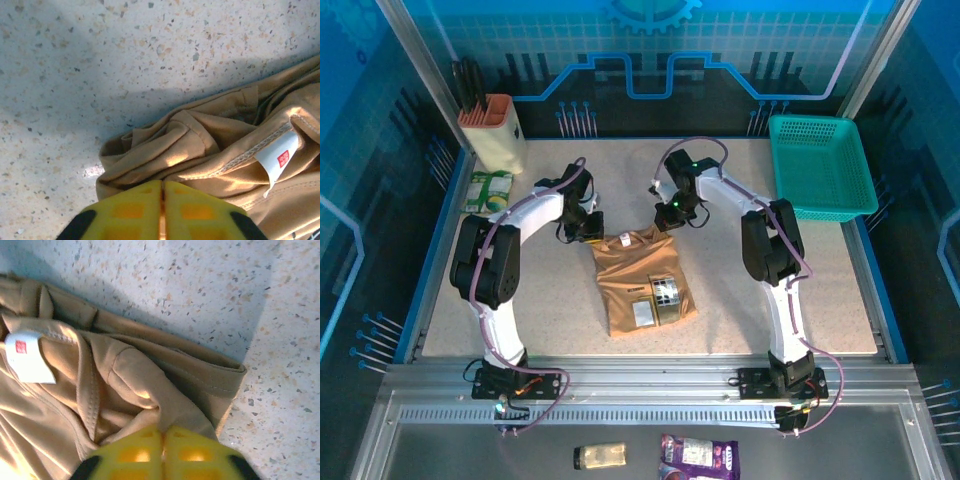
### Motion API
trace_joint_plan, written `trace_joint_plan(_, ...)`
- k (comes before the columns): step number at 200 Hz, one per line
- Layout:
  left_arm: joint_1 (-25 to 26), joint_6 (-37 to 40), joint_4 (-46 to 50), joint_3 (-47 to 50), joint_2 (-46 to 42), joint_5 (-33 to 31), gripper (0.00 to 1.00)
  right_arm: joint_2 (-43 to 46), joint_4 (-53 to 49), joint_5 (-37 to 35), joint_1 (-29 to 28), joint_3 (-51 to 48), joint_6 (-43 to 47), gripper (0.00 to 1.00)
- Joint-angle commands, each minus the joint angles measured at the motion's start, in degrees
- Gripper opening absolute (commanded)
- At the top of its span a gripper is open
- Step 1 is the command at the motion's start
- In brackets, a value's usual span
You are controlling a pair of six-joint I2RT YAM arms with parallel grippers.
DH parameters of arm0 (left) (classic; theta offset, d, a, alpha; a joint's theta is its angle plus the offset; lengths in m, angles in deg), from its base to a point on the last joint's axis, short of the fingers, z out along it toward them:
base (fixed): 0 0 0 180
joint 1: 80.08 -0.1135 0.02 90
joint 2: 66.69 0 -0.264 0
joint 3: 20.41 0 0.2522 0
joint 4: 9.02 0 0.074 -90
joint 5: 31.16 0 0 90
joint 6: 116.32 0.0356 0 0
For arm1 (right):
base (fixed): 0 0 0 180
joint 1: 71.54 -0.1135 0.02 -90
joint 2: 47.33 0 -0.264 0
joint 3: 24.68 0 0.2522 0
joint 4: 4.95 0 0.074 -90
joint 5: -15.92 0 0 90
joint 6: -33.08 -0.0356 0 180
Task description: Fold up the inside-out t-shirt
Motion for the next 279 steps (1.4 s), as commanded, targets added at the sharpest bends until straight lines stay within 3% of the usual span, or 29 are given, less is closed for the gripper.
trace_joint_plan(1,-0.4,0.2,0.4,-0.9,-0.8,-0.6,0.0,1.4,1.0,-0.7,-0.5,1.9,-2.8,0.0)
trace_joint_plan(50,-0.9,0.6,-0.3,-1.6,-5.1,-1.3,0.0,4.4,5.1,-2.1,-0.5,0.4,-9.0,0.0)
trace_joint_plan(88,-0.7,6.7,0.4,-1.1,-7.8,3.0,0.3,-1.3,5.0,-5.6,-0.2,1.9,-13.0,0.0)
trace_joint_plan(118,0.5,12.6,4.3,-2.5,-6.4,2.9,0.41,-4.2,6.1,-8.9,-0.1,2.0,-15.9,0.0)
trace_joint_plan(173,6.0,23.9,11.2,-7.6,-0.5,-5.8,0.47,2.3,4.5,-9.2,0.1,0.0,-17.0,0.34)
trace_joint_plan(195,6.8,26.2,14.1,-10.6,3.0,-8.1,0.47,6.8,3.4,-9.8,0.1,-1.7,-16.9,0.39)
trace_joint_plan(244,7.4,29.4,15.7,-13.2,7.6,-17.1,0.44,13.4,1.7,-8.6,-0.8,-5.7,-17.5,0.4)
trace_joint_plan(258,7.4,30.5,15.2,-13.4,8.0,-18.5,0.37,13.8,1.4,-6.6,-1.6,-6.6,-17.6,0.39)
trace_joint_plan(279,7.3,31.3,14.3,-14.3,9.3,-20.6,0.18,13.2,1.7,-2.8,-2.7,-7.7,-17.9,0.35)
